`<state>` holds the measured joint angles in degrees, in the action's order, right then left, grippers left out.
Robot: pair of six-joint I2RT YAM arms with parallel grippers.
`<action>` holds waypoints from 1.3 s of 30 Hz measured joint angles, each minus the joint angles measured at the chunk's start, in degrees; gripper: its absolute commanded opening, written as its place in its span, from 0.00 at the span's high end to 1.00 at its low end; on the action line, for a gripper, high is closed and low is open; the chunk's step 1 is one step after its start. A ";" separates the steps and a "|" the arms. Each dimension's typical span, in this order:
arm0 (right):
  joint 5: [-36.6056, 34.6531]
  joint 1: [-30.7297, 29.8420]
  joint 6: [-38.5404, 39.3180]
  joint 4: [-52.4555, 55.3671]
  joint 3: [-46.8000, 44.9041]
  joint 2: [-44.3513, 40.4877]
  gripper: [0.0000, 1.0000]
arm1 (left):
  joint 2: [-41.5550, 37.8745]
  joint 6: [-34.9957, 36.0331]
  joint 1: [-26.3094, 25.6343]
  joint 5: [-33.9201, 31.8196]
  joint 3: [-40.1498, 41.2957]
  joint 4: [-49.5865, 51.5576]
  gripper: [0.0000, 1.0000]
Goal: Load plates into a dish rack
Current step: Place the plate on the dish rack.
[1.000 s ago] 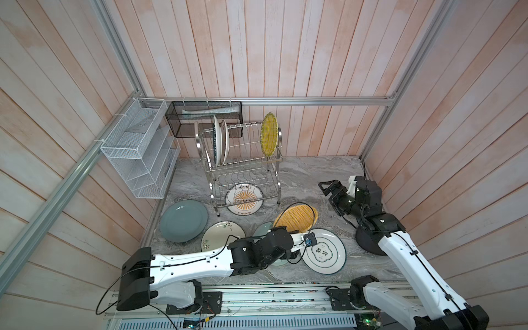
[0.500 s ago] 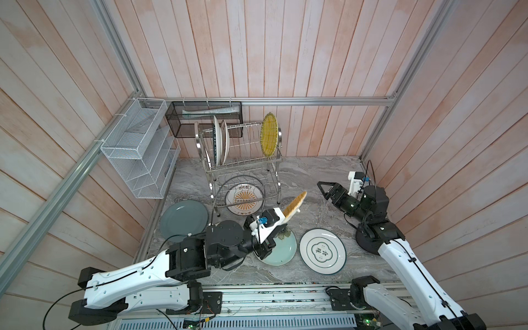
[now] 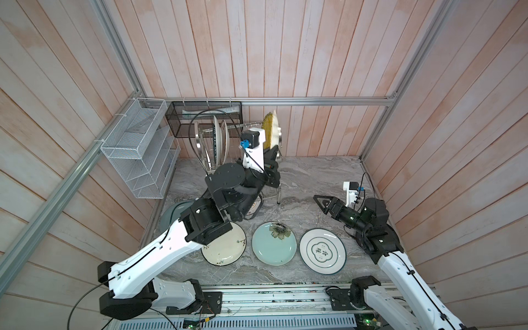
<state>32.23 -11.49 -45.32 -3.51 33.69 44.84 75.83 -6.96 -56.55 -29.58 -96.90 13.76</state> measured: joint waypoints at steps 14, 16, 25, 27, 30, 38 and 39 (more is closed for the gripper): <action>2.97 -1.38 1.44 -0.37 -2.36 -0.74 0.02 | 15.02 -8.87 19.87 12.63 -9.62 3.19 1.00; 3.04 -2.10 1.51 -0.81 -2.38 -0.37 0.02 | 17.35 -9.66 20.70 13.05 -11.30 3.69 1.00; 3.28 -3.43 1.70 -1.75 -3.78 -0.20 0.02 | 26.05 -11.04 21.64 12.94 -17.70 5.62 1.00; 3.28 -3.43 1.70 -1.73 -4.22 -0.20 0.02 | 27.36 -11.32 21.64 12.59 -18.67 6.49 1.00; 3.28 -3.43 1.68 -1.73 -4.68 -0.31 0.02 | 29.03 -11.78 21.62 11.93 -19.85 7.61 1.00; 3.52 -3.43 1.70 -1.75 -4.90 -0.46 0.02 | 30.34 -12.61 21.62 9.03 -20.26 9.73 1.00; 3.56 -3.43 1.68 -1.75 -4.96 -0.50 0.02 | 30.36 -12.63 21.64 8.72 -20.26 9.81 1.00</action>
<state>35.79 -14.92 -43.64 -5.26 28.73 44.34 106.19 -19.59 -34.92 -20.86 -117.16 23.57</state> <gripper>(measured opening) 0.978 0.093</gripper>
